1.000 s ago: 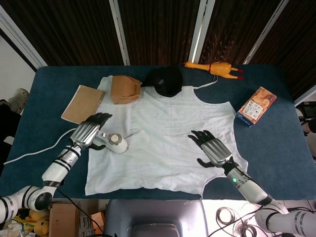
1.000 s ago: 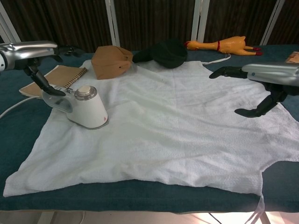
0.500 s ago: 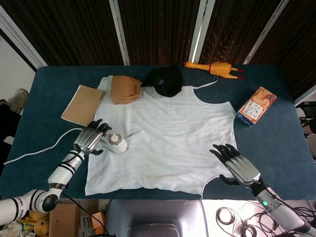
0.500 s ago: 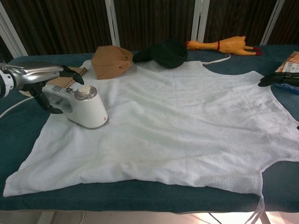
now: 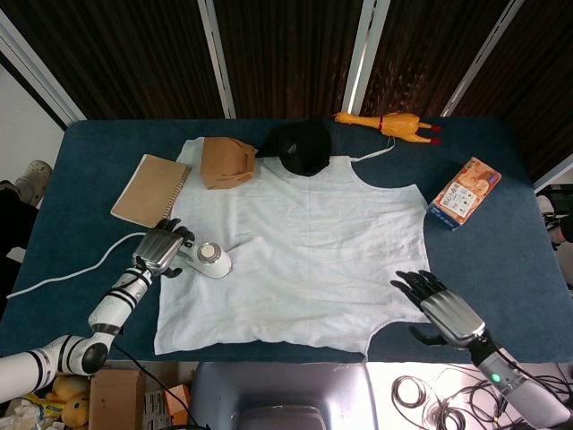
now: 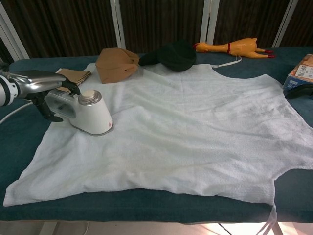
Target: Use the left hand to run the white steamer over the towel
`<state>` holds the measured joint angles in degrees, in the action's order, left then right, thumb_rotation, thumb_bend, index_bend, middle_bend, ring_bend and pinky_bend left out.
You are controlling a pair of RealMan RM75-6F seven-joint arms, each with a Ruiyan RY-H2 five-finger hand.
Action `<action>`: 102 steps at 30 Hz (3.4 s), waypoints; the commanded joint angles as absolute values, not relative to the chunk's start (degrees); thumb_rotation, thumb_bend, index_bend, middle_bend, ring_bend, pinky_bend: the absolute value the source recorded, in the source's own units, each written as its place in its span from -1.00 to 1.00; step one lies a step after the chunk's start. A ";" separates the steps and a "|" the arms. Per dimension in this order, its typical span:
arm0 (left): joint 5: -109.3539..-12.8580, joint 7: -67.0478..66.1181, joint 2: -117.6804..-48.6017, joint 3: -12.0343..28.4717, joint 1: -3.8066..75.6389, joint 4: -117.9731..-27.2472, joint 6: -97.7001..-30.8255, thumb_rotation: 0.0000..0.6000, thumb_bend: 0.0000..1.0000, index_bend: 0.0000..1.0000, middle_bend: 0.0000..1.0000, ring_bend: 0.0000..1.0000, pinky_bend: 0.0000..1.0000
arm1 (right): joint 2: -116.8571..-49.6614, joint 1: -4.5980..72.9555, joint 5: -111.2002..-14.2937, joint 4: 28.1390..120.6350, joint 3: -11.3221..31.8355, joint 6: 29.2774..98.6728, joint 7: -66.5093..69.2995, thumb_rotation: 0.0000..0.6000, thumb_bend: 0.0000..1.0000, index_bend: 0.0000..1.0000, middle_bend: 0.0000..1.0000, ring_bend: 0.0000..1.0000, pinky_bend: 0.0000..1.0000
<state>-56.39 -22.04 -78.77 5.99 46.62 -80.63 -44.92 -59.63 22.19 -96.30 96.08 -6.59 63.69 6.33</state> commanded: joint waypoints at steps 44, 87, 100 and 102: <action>-65.91 -15.46 -81.94 4.75 46.62 -74.10 -45.18 1.00 -0.55 0.15 0.01 -0.16 -0.05 | -59.52 22.06 -94.37 93.40 -6.48 62.34 9.91 1.00 -0.33 -1.00 -1.00 -1.00 -1.00; -86.56 10.85 -91.19 3.01 49.62 -59.97 -49.05 1.00 -0.51 0.55 0.27 0.06 0.16 | -59.20 21.52 -95.15 91.73 -7.14 62.78 13.19 1.00 -0.33 -1.00 -1.00 -1.00 -1.00; -84.40 14.08 -91.35 2.87 48.25 -59.13 -48.27 1.00 0.21 0.90 0.61 0.49 0.57 | -59.06 21.33 -96.26 89.97 -7.72 63.49 16.13 1.00 -0.33 -1.00 -1.00 -1.00 -1.00; -84.37 14.74 -91.84 3.03 47.78 -58.73 -49.28 1.00 0.22 0.92 0.64 0.60 0.70 | -58.98 21.31 -96.33 90.03 -7.77 63.56 16.25 1.00 -0.33 -1.00 -1.00 -1.00 -1.00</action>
<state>-84.49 14.25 -91.48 2.87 48.16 -58.96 -48.64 -58.99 21.32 -96.31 90.02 -7.76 63.54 16.23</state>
